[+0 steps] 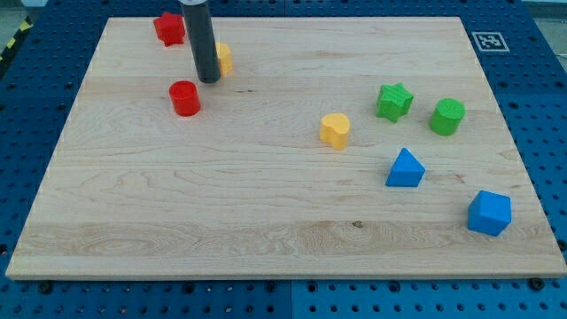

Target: Move the yellow hexagon slightly up

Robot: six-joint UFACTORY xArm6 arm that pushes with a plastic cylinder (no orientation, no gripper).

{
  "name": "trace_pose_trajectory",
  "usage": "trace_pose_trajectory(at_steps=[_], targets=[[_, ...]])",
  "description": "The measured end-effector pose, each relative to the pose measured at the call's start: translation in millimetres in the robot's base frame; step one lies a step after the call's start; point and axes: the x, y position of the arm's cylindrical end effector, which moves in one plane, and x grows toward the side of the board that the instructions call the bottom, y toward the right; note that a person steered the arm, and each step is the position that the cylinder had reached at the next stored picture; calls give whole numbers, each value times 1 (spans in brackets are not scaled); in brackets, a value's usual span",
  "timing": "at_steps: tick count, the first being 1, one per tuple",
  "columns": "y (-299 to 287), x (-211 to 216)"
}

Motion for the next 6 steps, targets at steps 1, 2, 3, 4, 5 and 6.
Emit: trace_pose_trajectory(at_steps=[1, 2, 3, 4, 5, 6], targets=[[23, 42], [26, 43], [20, 20], [12, -17], [-1, -39], [-12, -40]])
